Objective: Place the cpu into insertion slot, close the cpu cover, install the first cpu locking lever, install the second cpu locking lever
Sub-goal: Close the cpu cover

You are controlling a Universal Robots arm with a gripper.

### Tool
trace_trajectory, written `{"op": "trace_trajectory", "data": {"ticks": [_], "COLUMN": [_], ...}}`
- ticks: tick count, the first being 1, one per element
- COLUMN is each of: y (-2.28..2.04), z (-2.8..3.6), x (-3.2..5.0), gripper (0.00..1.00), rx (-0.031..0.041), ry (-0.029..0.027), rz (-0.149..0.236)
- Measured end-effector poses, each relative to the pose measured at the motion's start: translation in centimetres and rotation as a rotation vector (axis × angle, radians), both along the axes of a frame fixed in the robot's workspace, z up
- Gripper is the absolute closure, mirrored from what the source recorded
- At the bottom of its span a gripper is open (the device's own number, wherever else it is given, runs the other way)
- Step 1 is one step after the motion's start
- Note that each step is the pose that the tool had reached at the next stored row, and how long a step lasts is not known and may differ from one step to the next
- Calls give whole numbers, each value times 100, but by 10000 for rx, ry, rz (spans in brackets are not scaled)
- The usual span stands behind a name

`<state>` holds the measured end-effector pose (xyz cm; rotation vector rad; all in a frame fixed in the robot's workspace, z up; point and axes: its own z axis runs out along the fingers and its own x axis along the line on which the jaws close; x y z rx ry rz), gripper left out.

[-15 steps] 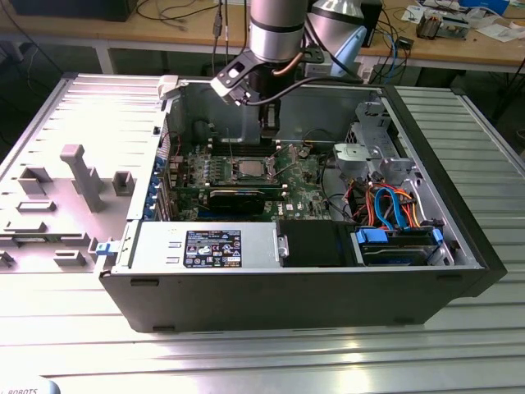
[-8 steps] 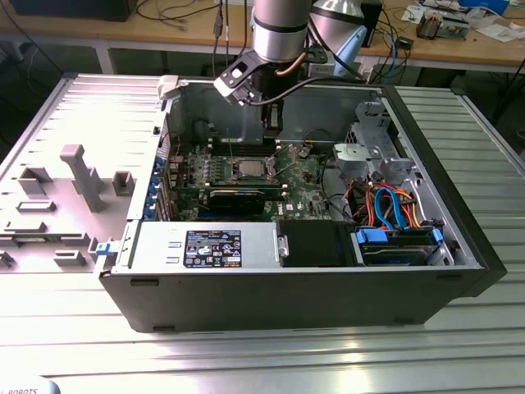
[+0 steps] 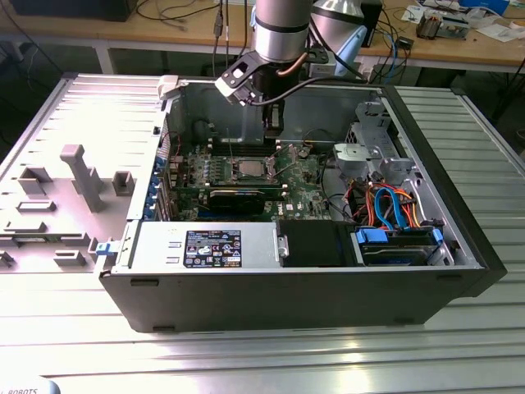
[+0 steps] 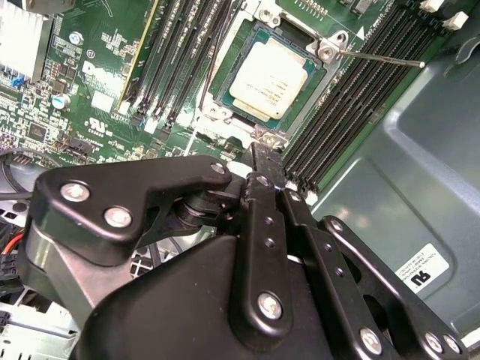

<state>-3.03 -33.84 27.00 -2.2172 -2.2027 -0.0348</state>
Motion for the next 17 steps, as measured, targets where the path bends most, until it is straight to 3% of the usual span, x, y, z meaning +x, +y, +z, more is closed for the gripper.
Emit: {"op": "trace_trajectory", "data": {"ticks": [8, 13, 17], "y": [0, 0, 0], "z": [0, 0, 0], "x": [12, 95, 109], "gripper": [89, 89, 89], "rx": [0, 0, 0], "ry": [0, 0, 0], "rz": [2, 1, 0]}}
